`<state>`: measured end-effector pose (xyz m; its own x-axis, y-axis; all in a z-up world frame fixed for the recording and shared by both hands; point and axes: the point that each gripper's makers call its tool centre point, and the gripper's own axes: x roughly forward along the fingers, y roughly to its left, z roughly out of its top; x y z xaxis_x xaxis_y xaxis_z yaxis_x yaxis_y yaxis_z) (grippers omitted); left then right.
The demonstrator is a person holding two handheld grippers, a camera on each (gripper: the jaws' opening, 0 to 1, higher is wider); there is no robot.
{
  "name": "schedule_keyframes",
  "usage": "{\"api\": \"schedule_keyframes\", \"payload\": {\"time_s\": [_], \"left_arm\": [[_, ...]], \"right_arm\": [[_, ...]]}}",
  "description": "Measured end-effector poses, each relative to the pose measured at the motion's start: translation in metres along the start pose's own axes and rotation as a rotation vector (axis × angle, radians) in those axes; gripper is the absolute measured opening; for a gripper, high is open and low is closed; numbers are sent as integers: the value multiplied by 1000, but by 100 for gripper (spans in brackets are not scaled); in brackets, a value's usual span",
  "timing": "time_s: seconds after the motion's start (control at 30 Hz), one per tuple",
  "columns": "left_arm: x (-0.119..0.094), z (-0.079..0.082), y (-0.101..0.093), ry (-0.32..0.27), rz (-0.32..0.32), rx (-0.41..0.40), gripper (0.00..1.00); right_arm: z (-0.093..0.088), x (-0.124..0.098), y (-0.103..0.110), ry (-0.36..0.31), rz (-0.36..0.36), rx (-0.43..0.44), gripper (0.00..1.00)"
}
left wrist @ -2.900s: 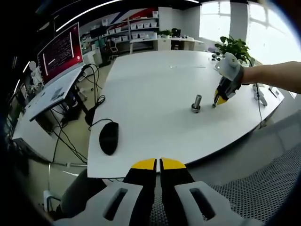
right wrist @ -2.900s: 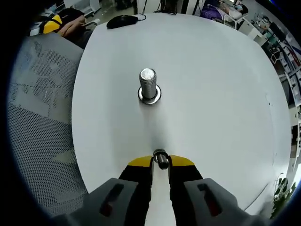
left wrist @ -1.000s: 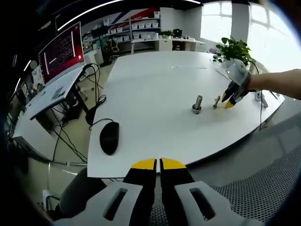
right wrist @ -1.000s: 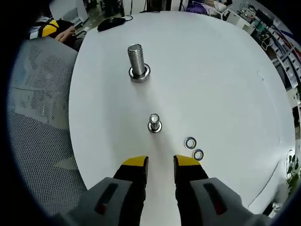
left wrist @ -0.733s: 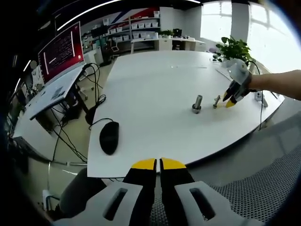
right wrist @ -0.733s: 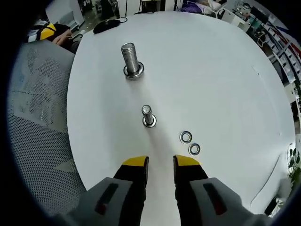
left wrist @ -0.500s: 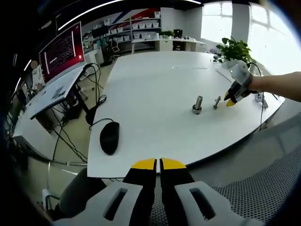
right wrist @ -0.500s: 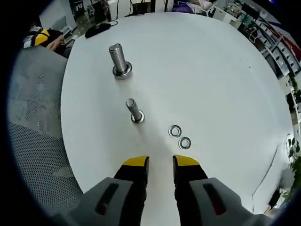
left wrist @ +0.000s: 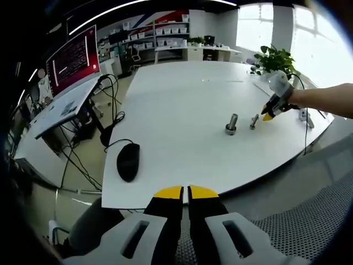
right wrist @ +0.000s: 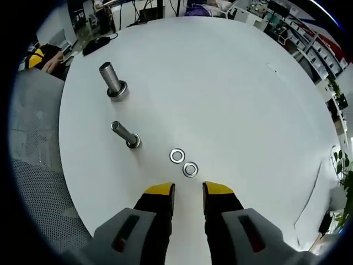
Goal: Place the washer onto the threaded stud by aligning its center hole with the stud, sliding it down to the base, and recovering from edge contact or off-axis alignment until the washer reaches the visible bottom stop.
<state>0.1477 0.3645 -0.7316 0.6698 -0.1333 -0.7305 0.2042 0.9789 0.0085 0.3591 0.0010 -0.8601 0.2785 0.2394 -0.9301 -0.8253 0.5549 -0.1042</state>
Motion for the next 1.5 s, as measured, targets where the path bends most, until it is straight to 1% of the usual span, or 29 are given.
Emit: {"api": "schedule_keyframes", "payload": {"time_s": [0.13, 0.3, 0.33, 0.37, 0.4, 0.43, 0.53, 0.63, 0.73, 0.8, 0.83, 0.93, 1.13, 1.27, 1.5], "left_arm": [[0, 0, 1, -2, 3, -3, 0], [0, 1, 1, -6, 5, -7, 1], [0, 1, 1, -6, 5, -7, 1], [0, 1, 1, -7, 5, -8, 1], [0, 1, 0, -7, 5, -8, 1], [0, 1, 1, -6, 5, -8, 1], [0, 0, 1, -4, 6, -8, 1], [0, 0, 1, -4, 8, -10, 1], [0, 0, 1, -4, 9, -11, 1], [0, 0, 1, -4, 10, -11, 1], [0, 0, 1, -4, 10, -11, 1], [0, 0, 1, -1, 9, -8, 1], [0, 0, 1, -1, 10, -10, 1], [0, 0, 1, -2, 10, -10, 1], [0, 0, 1, -6, 10, -11, 1]], "right_arm": [[1, 6, -1, 5, 9, -2, 23], [4, 10, 6, 3, 41, 9, 23], [3, 11, 5, 12, 41, 2, 23], [5, 11, 3, -1, 49, 12, 23], [5, 13, -1, 3, 43, 27, 23], [6, 13, -1, -2, 50, 35, 23], [6, 12, 8, -8, 81, 37, 21], [6, 9, 12, -10, 89, 41, 20], [8, 10, 11, -9, 86, 47, 19], [9, 10, 11, -13, 85, 28, 16], [9, 10, 12, -16, 87, 6, 16], [10, 9, 12, -12, 85, 16, 15], [10, 8, 14, -17, 74, -19, 14], [11, 13, 6, -33, 66, -13, 14], [11, 8, 15, -58, 30, -33, 14]]}}
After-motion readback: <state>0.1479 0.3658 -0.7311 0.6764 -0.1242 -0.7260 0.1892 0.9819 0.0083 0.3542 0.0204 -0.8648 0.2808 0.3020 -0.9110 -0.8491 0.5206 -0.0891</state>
